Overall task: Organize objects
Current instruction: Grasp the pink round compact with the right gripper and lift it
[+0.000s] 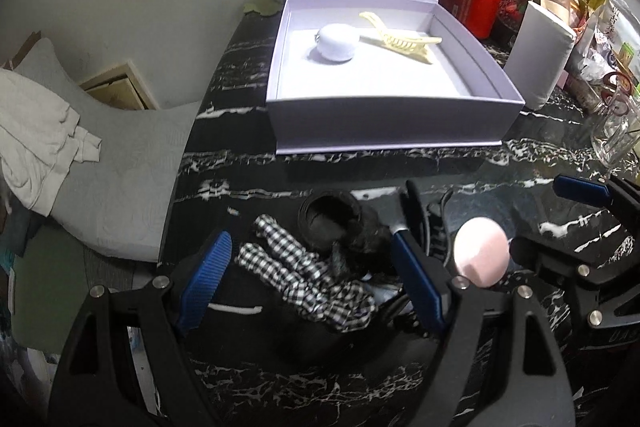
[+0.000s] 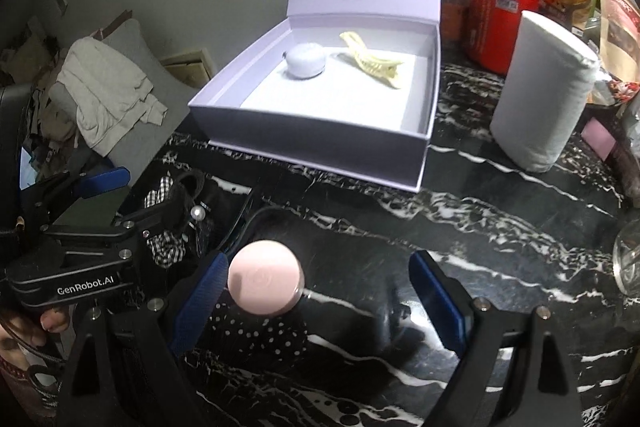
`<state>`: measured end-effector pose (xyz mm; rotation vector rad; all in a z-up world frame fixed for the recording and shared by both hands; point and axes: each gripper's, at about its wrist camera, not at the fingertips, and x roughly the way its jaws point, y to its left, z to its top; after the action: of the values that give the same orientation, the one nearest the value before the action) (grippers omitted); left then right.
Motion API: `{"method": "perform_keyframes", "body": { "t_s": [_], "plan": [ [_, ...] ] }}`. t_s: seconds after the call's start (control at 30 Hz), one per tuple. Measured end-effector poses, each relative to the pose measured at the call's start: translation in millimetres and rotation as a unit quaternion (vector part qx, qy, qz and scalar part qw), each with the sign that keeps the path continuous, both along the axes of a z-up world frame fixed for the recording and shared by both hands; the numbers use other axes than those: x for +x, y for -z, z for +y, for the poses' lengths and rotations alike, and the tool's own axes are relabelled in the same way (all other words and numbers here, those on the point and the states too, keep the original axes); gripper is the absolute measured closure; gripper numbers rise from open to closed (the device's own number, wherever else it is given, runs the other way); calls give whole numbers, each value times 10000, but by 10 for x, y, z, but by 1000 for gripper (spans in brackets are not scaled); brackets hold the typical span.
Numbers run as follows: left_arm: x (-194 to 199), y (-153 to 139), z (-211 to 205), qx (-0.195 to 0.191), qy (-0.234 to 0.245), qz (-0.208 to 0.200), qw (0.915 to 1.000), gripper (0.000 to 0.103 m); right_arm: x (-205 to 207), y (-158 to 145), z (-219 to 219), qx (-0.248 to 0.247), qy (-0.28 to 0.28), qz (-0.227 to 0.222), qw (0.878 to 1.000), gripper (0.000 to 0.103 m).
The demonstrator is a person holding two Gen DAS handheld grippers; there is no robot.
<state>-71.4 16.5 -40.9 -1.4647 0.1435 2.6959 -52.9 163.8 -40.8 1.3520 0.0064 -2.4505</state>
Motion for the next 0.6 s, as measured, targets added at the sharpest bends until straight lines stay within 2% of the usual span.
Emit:
{"method": "perform_keyframes", "body": {
  "t_s": [0.17,0.37,0.6],
  "plan": [
    [102,69,-75,206,42,-99,9997,22,57,65,-68,-93,-135,-103,9998,10],
    [127,172,-112,212,37,-237,9995,22,118,166,-172,-67,-343,-166,9992,10],
    [105,272,-170,397,-51,-375,9985,22,100,267,-239,30,-440,-182,9989,10]
  ]
}}
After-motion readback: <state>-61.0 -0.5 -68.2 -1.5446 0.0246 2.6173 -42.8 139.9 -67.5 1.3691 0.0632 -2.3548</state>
